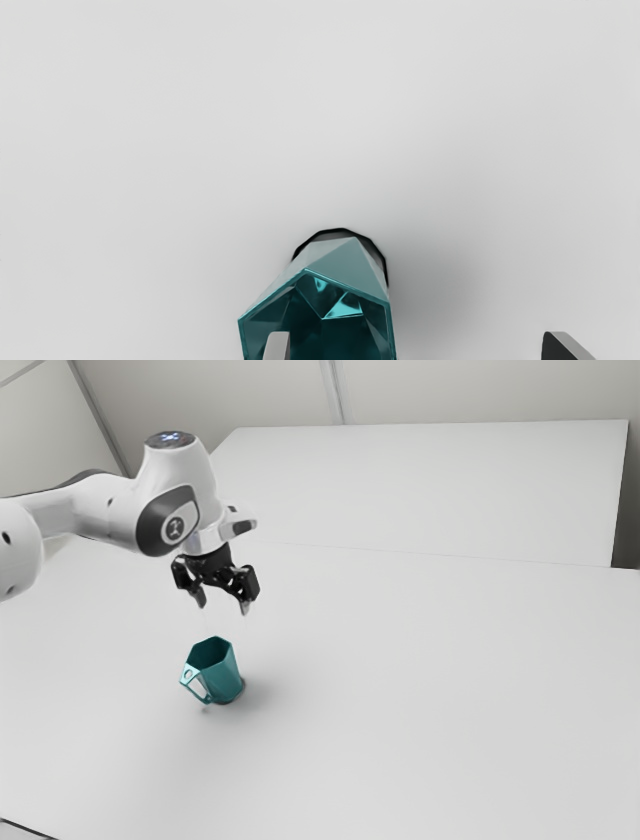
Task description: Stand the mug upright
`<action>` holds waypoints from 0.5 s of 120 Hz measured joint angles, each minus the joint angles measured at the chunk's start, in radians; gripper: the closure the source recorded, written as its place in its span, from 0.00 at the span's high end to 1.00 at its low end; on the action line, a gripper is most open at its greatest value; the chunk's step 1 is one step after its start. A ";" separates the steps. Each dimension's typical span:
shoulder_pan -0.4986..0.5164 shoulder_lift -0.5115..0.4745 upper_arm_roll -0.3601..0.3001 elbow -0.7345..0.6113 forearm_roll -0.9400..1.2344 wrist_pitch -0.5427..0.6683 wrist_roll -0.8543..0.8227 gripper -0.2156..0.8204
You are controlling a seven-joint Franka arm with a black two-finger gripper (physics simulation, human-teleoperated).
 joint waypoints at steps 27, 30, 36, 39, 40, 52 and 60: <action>-0.005 0.000 0.001 0.161 -0.034 -0.162 0.048 0.77; -0.006 0.000 0.001 0.185 -0.036 -0.181 0.054 0.78; -0.007 0.001 0.002 0.232 -0.038 -0.221 0.065 0.78; -0.008 0.001 0.002 0.257 -0.039 -0.241 0.070 0.78; -0.008 0.001 0.002 0.265 -0.039 -0.248 0.072 0.78; -0.008 0.003 0.004 0.364 -0.041 -0.334 0.089 0.78; -0.008 0.004 0.004 0.417 -0.042 -0.385 0.099 0.79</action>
